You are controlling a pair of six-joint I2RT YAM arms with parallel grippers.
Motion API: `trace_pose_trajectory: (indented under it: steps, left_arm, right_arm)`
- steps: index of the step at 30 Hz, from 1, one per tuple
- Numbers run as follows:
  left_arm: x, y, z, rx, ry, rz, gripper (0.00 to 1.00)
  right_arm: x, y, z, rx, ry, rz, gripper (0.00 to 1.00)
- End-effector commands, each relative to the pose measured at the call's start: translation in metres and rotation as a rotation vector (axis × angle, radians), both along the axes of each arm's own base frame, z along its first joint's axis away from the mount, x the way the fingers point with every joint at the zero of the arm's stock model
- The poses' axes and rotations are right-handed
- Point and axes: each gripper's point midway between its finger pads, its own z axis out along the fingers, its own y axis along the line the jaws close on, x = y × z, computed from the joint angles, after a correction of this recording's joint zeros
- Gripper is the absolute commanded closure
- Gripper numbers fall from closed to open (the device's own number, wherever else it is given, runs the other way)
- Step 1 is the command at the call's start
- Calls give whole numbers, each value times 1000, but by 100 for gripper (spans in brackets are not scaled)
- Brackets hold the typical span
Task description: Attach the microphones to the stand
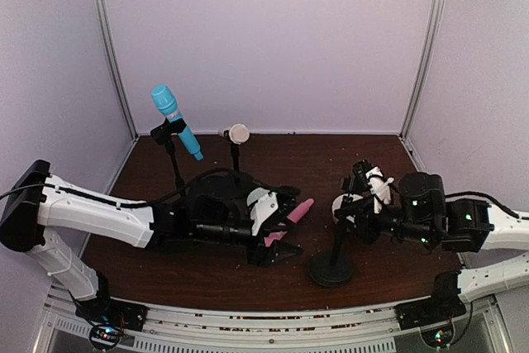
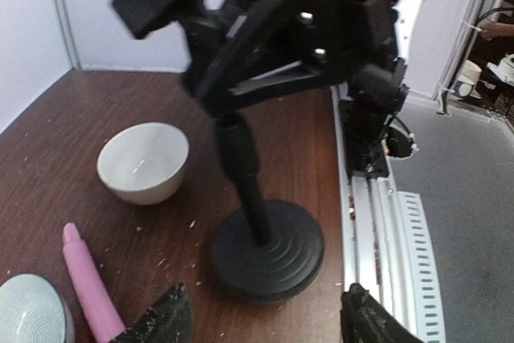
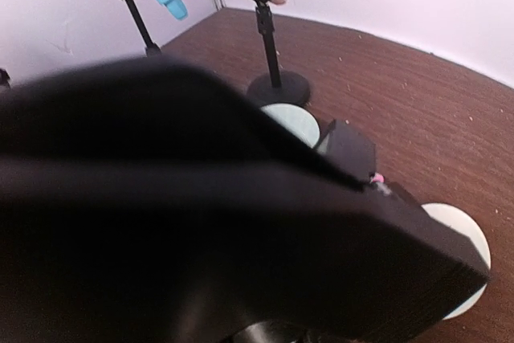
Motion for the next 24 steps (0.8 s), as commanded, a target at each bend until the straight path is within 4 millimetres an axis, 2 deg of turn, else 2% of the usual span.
trace_pose_trajectory:
  steps: [1,4,8,12,16,20,24]
  left_arm:
    - [-13,-15,36,-171,-69,-12,34]
    - [-9,-22,31,-181,-50,21,34]
    - [3,-34,20,-173,-49,67,33]
    - [12,-44,9,-153,-45,99,36]
    - [11,-50,4,-167,-26,87,43]
    - [8,-50,7,-205,-16,75,54]
    - [0,-53,14,-234,-15,23,82]
  right_arm:
    - [0,29,89,259,-108,71,100]
    - [-2,40,104,311,-110,105,100]
    - [-4,50,110,333,-107,139,100]
    - [-6,51,115,351,-108,153,100]
    - [-6,49,115,354,-109,148,100]
    - [-5,49,109,349,-106,140,100]
    - [-3,53,103,340,-104,141,100]
